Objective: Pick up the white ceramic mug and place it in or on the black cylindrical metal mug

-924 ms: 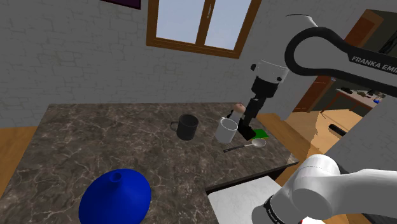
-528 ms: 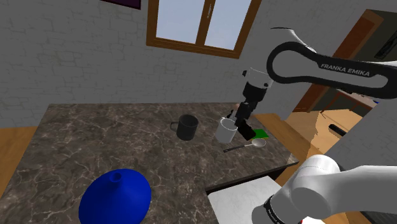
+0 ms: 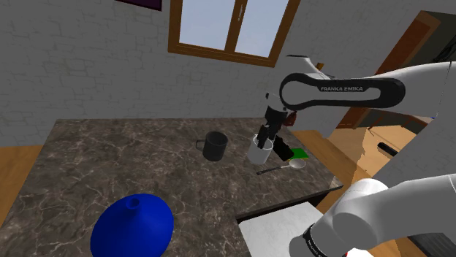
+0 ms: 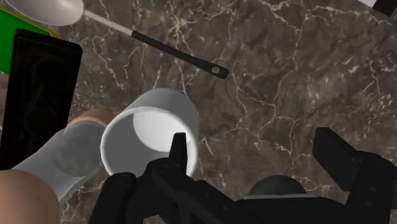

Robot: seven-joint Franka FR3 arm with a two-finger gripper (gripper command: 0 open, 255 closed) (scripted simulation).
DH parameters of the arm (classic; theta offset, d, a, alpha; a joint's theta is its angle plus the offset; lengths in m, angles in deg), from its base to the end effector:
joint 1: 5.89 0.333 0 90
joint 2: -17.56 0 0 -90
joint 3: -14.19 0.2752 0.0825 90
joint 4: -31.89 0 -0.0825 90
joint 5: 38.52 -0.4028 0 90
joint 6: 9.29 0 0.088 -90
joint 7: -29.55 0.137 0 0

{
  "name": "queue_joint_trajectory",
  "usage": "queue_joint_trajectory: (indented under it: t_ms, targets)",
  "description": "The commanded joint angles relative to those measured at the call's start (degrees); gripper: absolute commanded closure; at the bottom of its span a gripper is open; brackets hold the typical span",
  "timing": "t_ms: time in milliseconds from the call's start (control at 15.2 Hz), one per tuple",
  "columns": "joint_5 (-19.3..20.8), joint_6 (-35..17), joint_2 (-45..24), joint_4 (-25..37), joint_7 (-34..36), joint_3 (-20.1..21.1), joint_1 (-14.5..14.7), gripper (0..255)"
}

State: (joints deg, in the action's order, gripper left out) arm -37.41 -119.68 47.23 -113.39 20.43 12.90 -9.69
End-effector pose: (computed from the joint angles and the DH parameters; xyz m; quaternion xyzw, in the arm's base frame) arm 0.4078 -0.0374 0.3688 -0.9981 -0.0406 0.0456 0.0022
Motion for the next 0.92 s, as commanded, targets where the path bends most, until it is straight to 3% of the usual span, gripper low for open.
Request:
queue_joint_trajectory:
  t_ms: [0, 264, 858]
  targets:
    - [0.93, -3.93, -4.39, 0.53, 0.05, -0.42, -0.74, 0]
    - [2.71, -10.21, -12.03, 1.88, 0.13, -1.43, -2.23, 0]
    - [2.97, -16.81, -15.00, -1.74, 0.21, -1.68, -2.39, 0]
